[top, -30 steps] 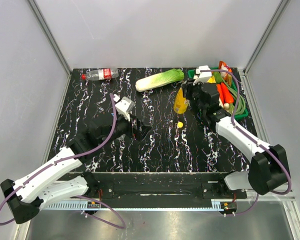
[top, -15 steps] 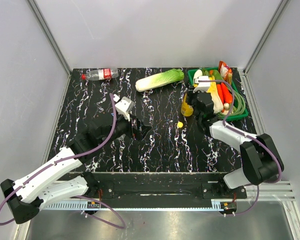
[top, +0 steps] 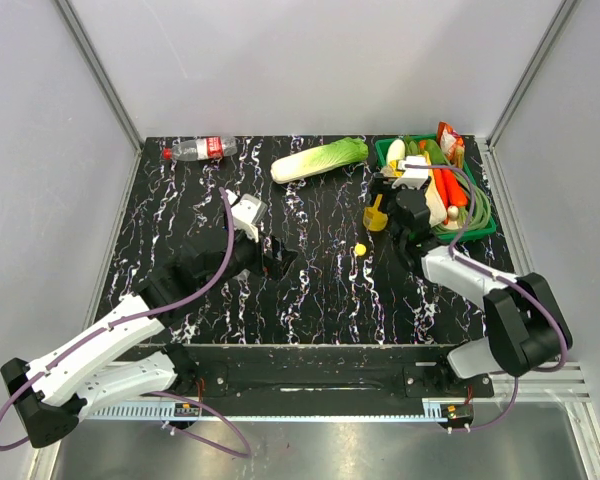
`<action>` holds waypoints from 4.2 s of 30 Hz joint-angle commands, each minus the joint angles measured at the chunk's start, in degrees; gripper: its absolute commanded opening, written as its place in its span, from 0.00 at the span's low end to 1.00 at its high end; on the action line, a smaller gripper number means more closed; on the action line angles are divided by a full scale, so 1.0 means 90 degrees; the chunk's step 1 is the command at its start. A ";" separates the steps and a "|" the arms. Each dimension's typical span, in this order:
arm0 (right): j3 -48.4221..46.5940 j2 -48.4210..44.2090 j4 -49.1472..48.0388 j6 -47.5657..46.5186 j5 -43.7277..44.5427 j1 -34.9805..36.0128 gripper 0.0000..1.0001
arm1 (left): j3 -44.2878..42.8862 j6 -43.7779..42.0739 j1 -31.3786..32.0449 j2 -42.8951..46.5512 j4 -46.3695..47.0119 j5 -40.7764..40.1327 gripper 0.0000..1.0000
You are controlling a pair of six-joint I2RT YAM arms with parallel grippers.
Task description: Unscrew the bottle caps
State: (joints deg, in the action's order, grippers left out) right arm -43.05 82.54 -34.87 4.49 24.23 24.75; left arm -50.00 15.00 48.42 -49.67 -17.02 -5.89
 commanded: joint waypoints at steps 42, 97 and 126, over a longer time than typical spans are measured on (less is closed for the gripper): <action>-0.1125 -0.2218 0.3191 0.1893 -0.3688 0.0062 0.99 | 0.0047 0.0735 -0.1503 -0.0018 -0.1225 -0.2471 0.90; -0.2092 -0.1369 0.3366 0.0537 -0.6736 0.1683 1.00 | -0.2852 0.0032 -0.2041 -0.1580 -0.1215 0.3339 0.17; -0.1985 -0.1086 0.3094 0.0536 -0.7164 0.1918 0.58 | -0.2902 0.0198 -0.1562 -0.1678 -0.0844 0.3711 0.19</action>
State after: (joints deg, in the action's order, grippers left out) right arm -58.94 72.73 -3.97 8.78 -36.88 41.58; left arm -74.17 16.53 34.24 -66.37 -28.14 28.03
